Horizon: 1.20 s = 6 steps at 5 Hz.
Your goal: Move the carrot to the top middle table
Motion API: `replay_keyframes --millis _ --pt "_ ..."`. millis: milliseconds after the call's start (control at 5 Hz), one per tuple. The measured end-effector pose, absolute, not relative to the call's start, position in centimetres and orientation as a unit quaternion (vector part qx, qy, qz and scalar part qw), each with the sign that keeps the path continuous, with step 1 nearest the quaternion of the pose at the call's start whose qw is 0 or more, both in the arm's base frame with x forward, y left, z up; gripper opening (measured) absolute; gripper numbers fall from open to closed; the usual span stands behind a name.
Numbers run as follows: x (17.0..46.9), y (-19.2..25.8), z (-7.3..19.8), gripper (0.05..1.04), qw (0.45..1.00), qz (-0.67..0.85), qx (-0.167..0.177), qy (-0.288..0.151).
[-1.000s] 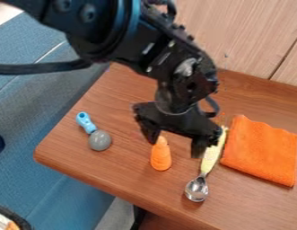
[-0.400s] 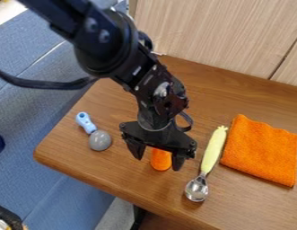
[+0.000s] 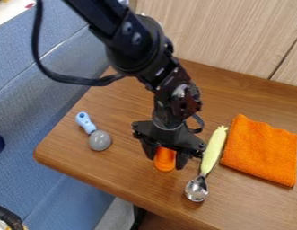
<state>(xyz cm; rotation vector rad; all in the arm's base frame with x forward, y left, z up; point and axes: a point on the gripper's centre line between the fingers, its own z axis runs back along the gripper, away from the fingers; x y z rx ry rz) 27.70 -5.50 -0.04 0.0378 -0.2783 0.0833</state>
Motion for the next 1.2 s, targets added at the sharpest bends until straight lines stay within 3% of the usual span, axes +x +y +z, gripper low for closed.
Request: replay_keyframes --millis 200,800,1200 --pt "27.6 -5.5 0.0 0.488 0.989 0.045 0.024 -0.135" --pt "28.5 -6.2 1.4 0.488 0.991 0.04 0.028 -0.125" --pt "35.1 -8.2 6.6 0.488 0.984 0.022 0.0 -0.179"
